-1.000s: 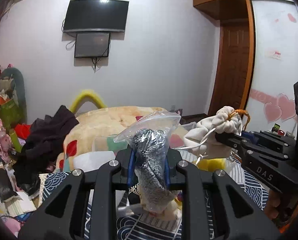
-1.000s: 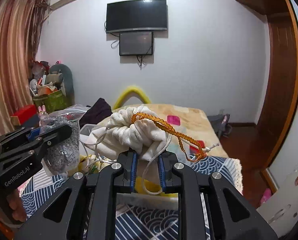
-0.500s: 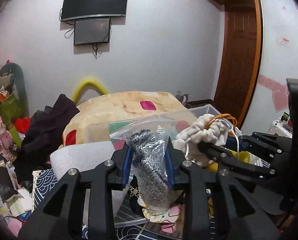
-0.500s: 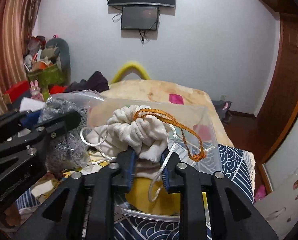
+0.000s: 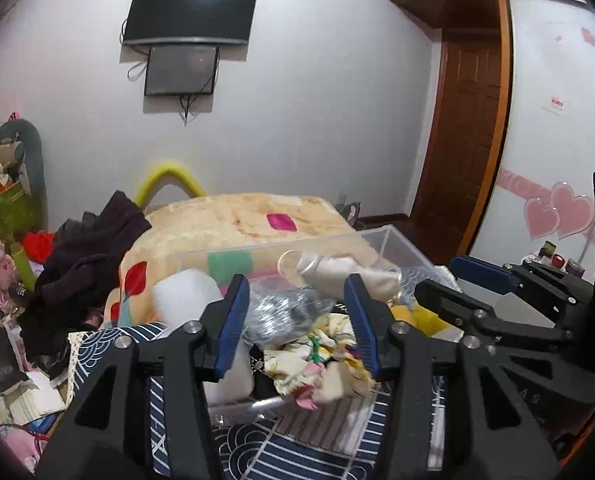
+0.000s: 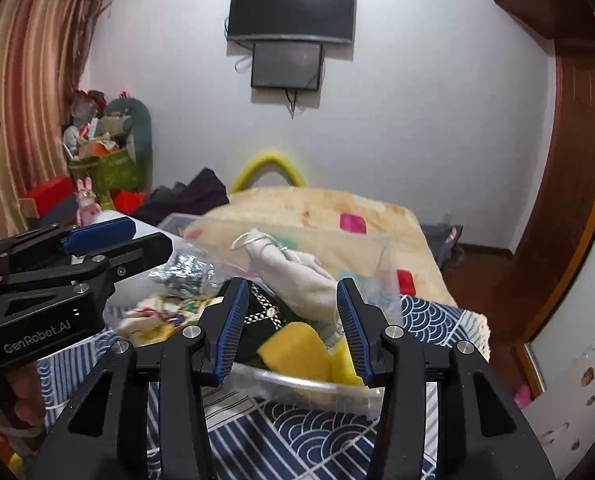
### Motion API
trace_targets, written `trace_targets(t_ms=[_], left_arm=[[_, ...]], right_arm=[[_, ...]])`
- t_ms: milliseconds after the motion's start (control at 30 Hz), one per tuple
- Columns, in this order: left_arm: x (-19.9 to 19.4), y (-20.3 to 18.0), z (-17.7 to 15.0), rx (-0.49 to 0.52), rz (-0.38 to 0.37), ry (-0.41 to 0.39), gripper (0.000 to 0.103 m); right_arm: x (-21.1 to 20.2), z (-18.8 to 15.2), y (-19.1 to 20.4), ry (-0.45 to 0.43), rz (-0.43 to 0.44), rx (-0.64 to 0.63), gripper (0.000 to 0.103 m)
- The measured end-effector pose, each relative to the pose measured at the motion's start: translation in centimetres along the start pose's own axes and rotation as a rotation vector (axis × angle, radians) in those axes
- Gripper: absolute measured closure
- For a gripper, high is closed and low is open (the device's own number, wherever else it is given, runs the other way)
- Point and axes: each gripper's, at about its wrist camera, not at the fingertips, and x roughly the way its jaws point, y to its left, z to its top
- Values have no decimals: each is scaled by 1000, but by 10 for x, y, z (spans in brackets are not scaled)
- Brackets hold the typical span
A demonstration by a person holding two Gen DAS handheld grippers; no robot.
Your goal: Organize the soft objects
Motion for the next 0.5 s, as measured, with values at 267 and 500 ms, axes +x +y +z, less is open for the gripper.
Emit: trace_targets(t_ms=[267,500], left_arm=[[-57,-14,-6,14,-12,-95,34],[-95,-23,-14,30,-7,-155,16]], right_arm=[[-49,1,0,-124,43,18,46],[-78,-4,8,-206,32,13,30]])
